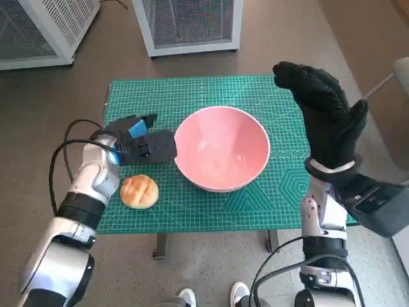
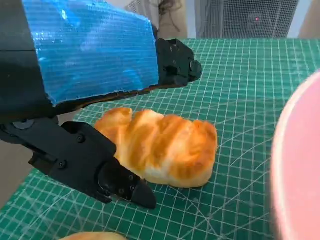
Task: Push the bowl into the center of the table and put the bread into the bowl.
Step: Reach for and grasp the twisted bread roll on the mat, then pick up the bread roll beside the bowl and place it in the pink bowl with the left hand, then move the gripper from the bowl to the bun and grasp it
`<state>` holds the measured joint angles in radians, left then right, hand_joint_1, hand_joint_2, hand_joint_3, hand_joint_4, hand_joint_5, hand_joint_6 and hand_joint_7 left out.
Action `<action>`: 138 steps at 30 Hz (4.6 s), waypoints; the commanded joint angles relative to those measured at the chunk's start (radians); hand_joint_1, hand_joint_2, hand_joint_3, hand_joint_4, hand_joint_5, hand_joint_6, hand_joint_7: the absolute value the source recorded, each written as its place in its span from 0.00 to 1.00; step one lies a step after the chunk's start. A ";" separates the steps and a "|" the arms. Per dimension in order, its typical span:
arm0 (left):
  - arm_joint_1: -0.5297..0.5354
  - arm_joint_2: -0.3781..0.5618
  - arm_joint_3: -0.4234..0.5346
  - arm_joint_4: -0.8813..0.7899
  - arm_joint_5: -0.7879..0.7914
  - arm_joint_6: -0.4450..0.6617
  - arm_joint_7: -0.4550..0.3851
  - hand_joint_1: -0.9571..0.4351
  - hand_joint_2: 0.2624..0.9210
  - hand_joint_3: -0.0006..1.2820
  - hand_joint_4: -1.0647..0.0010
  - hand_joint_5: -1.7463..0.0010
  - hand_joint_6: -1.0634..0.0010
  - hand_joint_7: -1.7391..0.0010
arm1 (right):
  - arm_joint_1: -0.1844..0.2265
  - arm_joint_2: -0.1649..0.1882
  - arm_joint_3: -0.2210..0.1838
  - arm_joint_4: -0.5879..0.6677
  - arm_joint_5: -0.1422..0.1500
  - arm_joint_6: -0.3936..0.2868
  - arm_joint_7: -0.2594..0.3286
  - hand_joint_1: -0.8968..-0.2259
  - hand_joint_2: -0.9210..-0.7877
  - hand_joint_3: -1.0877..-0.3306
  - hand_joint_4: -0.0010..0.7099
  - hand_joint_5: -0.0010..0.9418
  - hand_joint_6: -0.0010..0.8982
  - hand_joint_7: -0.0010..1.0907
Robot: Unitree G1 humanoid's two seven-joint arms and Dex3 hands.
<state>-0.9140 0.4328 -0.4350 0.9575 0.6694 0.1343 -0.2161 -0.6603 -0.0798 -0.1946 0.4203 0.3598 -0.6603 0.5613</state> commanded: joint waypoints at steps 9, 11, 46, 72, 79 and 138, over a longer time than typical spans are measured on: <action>-0.056 -0.042 -0.064 0.220 0.038 -0.121 0.159 0.62 0.89 0.02 0.50 0.96 0.44 0.92 | 0.034 -0.006 0.005 -0.006 0.013 -0.001 0.002 0.79 0.00 0.76 0.58 0.00 0.15 0.59; -0.055 -0.041 -0.063 0.234 0.033 -0.140 0.177 0.65 0.94 0.05 0.44 0.71 0.45 0.69 | 0.037 -0.007 0.004 -0.007 0.014 -0.001 0.004 0.79 0.00 0.76 0.58 0.00 0.15 0.59; 0.084 0.141 0.177 -0.447 -0.096 -0.147 0.174 0.69 1.00 0.07 0.38 0.33 0.44 0.29 | 0.052 -0.013 0.017 -0.027 0.040 0.016 0.010 0.79 0.00 0.77 0.57 0.00 0.15 0.58; 0.230 0.007 0.200 -0.861 -0.193 -0.238 0.043 0.69 1.00 0.04 0.31 0.36 0.41 0.33 | 0.063 -0.022 0.022 -0.027 0.020 0.003 -0.002 0.79 0.00 0.76 0.58 0.00 0.15 0.58; 0.221 -0.017 0.195 -0.772 -0.250 -0.293 -0.014 0.69 1.00 0.11 0.37 0.29 0.53 0.29 | 0.072 -0.027 0.023 -0.044 0.025 0.015 -0.005 0.76 0.00 0.77 0.58 0.00 0.15 0.58; 0.776 0.381 0.627 -1.483 -0.481 0.130 -0.473 0.58 0.69 0.00 0.99 1.00 0.79 0.98 | 0.118 -0.013 0.052 -0.116 0.029 0.050 -0.042 0.78 0.00 0.77 0.58 0.00 0.16 0.60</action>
<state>-0.1840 0.7925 0.1752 -0.4851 0.1856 0.2537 -0.6768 -0.5655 -0.0982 -0.1457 0.3002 0.3889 -0.6238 0.5229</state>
